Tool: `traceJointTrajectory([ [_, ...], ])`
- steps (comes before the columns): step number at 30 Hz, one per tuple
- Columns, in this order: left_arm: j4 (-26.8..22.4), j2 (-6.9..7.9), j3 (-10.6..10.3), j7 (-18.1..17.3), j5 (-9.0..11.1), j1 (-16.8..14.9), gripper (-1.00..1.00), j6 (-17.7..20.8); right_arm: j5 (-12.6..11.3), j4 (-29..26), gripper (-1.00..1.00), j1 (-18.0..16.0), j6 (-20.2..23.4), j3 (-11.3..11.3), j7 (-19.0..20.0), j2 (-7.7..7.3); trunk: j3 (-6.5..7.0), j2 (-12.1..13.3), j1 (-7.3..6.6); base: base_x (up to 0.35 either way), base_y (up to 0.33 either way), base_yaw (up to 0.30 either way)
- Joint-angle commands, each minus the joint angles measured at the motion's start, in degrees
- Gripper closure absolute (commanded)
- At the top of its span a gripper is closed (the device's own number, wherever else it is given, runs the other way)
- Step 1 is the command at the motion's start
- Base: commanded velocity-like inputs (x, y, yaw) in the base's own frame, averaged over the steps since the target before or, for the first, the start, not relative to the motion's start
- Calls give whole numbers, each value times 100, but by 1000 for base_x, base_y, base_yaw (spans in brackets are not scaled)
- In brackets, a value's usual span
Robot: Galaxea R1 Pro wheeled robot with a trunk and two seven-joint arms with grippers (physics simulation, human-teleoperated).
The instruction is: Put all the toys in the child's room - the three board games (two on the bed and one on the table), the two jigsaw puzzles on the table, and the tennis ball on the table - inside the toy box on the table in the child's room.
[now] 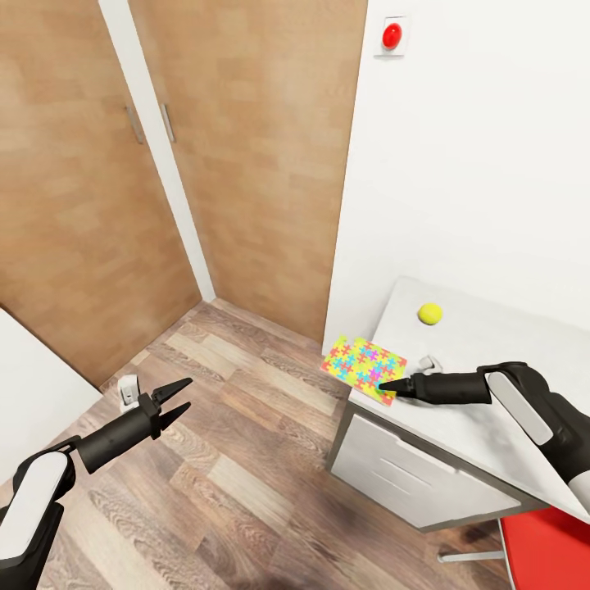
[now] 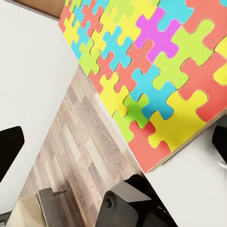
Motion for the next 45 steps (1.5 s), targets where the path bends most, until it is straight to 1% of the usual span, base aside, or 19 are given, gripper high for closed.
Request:
traceJointTrajectory([
  [1,1,-1,8,-38,-33,-4,-100,26,25,1,-100,-6,7,9,36,-4,-5,-3,0,0,0,12],
  [21,1,-8,3,-38,-27,-4,-100,26,24,53,-100,-13,7,-36,32,-20,-5,-3,0,0,0,3],
  [23,1,-8,2,-38,-27,-4,-100,26,27,64,-100,-11,7,-123,25,-66,-5,-3,0,0,0,0],
  [25,1,-8,1,-38,-27,-4,-100,26,29,71,-100,-9,7,-281,21,-146,-5,-3,0,0,0,0],
  [26,1,-8,1,-38,-27,-4,-100,26,29,71,-100,-9,7,-281,21,-146,-5,-3,0,0,0,0],
  [29,1,-9,-5,-38,-27,-4,-100,26,31,79,-100,-7,7,-586,18,-276,-5,-3,0,0,0,0],
  [30,1,-9,-5,-38,-27,-4,-100,26,31,79,-100,-7,7,-586,18,-276,-5,-3,0,0,0,0],
  [32,1,-9,-8,-35,-30,-4,-100,26,32,86,-100,-6,7,-806,16,-369,-5,-3,0,0,0,0],
  [33,1,-9,-8,-35,-30,-4,-100,26,32,86,-100,-6,7,-806,16,-369,-5,-3,0,0,0,0],
  [35,1,-9,-14,-33,-31,-4,-100,26,35,103,-100,-5,7,-1024,15,-463,-5,-3,0,0,0,0],
  [36,1,-9,-14,-33,-31,-4,-100,26,35,103,-100,-5,7,-1024,15,-463,-5,-3,0,0,0,0],
  [38,1,-9,-21,-28,-33,-4,-100,26,34,126,-100,-5,7,-1215,15,-552,-5,-3,0,0,0,0],
  [39,1,-9,-21,-28,-33,-4,-100,26,34,126,-100,-5,7,-1215,15,-552,-5,-3,0,0,0,0],
  [41,1,-9,-26,-25,-34,-4,-100,26,34,146,-100,-5,7,-1375,13,-630,-5,-3,0,0,0,0],
  [42,1,-9,-26,-25,-34,-4,-100,26,34,146,-100,-5,7,-1375,13,-630,-5,-3,0,0,0,0],
  [44,1,-9,-30,-24,-35,-4,-100,26,33,158,-100,-5,7,-1498,13,-700,-5,-3,0,0,0,0],
  [45,1,-9,-30,-24,-35,-4,-100,26,33,158,-100,-5,7,-1498,13,-700,-5,-3,0,0,0,0],
])
